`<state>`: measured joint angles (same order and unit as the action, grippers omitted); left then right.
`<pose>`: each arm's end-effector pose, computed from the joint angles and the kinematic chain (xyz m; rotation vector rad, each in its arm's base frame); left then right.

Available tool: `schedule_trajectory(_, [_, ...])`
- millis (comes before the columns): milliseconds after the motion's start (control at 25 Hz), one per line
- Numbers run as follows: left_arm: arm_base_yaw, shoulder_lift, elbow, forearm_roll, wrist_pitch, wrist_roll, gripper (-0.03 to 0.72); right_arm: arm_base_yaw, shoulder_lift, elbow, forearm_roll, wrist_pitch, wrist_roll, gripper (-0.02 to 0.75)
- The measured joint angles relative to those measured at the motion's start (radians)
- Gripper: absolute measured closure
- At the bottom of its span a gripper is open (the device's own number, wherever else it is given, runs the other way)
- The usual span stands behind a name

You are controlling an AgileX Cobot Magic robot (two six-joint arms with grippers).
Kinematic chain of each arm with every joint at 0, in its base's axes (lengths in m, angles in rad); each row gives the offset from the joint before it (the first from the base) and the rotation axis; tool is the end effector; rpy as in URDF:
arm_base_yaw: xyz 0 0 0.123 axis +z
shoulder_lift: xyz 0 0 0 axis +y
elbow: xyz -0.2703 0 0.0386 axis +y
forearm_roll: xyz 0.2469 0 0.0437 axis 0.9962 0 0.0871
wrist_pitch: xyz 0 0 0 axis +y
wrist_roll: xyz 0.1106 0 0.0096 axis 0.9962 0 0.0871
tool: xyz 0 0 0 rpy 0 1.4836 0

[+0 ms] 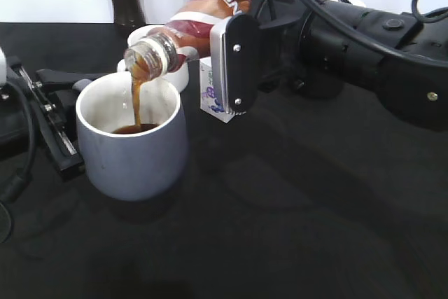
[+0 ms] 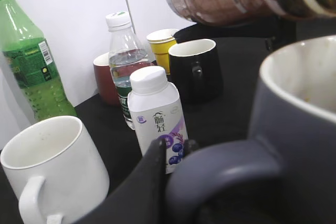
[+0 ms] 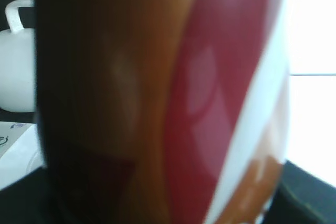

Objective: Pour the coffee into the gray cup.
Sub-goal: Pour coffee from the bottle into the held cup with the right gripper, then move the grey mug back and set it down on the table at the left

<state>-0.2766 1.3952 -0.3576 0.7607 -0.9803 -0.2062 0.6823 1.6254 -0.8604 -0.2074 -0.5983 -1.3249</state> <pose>0.2176 -0.1278 0.1940 0.8877 1.4500 -0.5123 0.2802 0.2442 0.2414 -1.5339 0.6997 -0.5199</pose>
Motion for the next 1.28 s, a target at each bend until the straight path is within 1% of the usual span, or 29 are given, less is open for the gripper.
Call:
schedule_trajectory(640, [0.0,0.0,0.0,0.001,0.0,0.0,0.624,0.0,0.0,0.0,0.008,0.0,-0.004,0.209])
schedule_trajectory(920, [0.0,0.0,0.0,0.0,0.0,0.0,0.624,0.0,0.0,0.0,0.016,0.0,0.158,0.209])
schedule_trajectory(960, [0.0,0.0,0.0,-0.001,0.0,0.0,0.624,0.0,0.0,0.0,0.016,0.0,0.207,0.209])
schedule_trajectory(1040, [0.0,0.0,0.0,-0.017,0.0,0.0,0.624,0.0,0.0,0.0,0.016,0.0,0.406,0.209])
schedule_trajectory(1200, [0.0,0.0,0.0,-0.038,0.0,0.0,0.624,0.0,0.0,0.0,0.016,0.0,1.02,0.209])
schedule_trajectory(1280, [0.0,0.0,0.0,-0.038,0.0,0.0,0.624,0.0,0.0,0.0,0.016,0.0,1.224,0.209])
